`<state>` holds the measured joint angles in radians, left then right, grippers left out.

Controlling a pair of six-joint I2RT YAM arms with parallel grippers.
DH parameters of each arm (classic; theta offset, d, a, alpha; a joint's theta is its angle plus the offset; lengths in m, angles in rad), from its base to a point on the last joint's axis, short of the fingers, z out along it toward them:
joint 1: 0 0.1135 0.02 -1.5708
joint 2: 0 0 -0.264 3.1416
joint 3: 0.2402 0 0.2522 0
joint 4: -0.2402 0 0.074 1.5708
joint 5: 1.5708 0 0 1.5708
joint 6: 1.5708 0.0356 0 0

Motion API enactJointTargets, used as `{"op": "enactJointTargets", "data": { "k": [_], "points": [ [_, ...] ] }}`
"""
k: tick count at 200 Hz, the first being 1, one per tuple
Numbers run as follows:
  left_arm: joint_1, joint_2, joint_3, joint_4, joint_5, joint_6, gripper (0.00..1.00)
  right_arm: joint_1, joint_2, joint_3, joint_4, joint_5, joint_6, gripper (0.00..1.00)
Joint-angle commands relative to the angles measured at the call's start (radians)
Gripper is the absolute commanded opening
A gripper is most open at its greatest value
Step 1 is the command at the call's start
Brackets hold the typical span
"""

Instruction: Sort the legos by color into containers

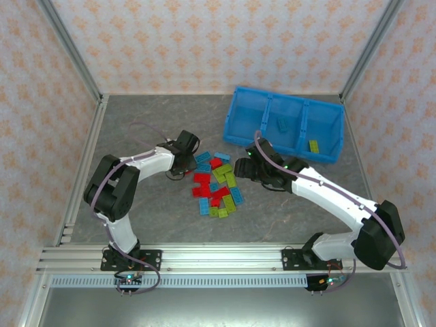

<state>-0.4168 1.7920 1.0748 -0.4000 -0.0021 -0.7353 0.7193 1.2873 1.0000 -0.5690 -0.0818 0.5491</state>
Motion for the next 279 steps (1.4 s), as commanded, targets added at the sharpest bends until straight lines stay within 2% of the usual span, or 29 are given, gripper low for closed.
{"op": "enactJointTargets", "data": {
  "k": [1,24,51,78,100,117,128,145,180,197,217,228,249,265,279],
  "points": [
    [0.007,0.002,-0.003,-0.009,0.014,-0.01,0.39,0.002,-0.019,0.013,-0.032,0.002,0.002,0.74],
    [0.007,-0.085,-0.03,-0.008,0.048,0.003,0.26,0.003,-0.056,-0.002,-0.007,-0.013,0.01,0.73],
    [-0.013,-0.248,-0.017,-0.014,0.113,0.034,0.22,0.002,-0.148,-0.034,0.029,0.038,0.031,0.73],
    [-0.162,-0.29,0.143,-0.049,0.052,0.094,0.23,0.002,-0.241,-0.073,0.049,0.157,0.07,0.73],
    [-0.262,-0.163,0.337,-0.057,-0.029,0.147,0.24,0.002,-0.317,-0.118,0.068,0.242,0.108,0.73],
    [-0.266,-0.018,0.5,-0.033,-0.08,0.194,0.23,0.002,-0.371,-0.143,0.065,0.263,0.129,0.74],
    [-0.266,0.083,0.61,-0.019,-0.134,0.279,0.23,0.002,-0.401,-0.151,0.043,0.266,0.13,0.74],
    [-0.264,0.27,0.843,-0.073,-0.212,0.367,0.23,0.002,-0.436,-0.15,-0.025,0.279,0.129,0.74],
    [-0.263,0.551,1.216,-0.112,-0.255,0.491,0.24,0.002,-0.543,-0.19,-0.108,0.334,0.142,0.74],
    [-0.26,0.649,1.359,-0.142,-0.276,0.516,0.29,0.002,-0.6,-0.207,-0.113,0.347,0.145,0.75],
    [-0.259,0.719,1.486,-0.198,-0.257,0.52,0.43,0.002,-0.633,-0.202,-0.135,0.373,0.141,0.75],
    [-0.258,0.717,1.501,-0.212,-0.241,0.516,0.47,0.002,-0.635,-0.199,-0.143,0.382,0.137,0.76],
    [-0.259,0.65,1.456,-0.221,-0.226,0.49,0.47,0.002,-0.624,-0.197,-0.145,0.382,0.131,0.76],
    [-0.26,0.535,1.321,-0.178,-0.193,0.458,0.47,0.002,-0.61,-0.199,-0.134,0.375,0.126,0.77],
    [-0.263,0.384,1.123,-0.098,-0.155,0.423,0.46,0.002,-0.584,-0.196,-0.114,0.348,0.107,0.77]
  ]
}}
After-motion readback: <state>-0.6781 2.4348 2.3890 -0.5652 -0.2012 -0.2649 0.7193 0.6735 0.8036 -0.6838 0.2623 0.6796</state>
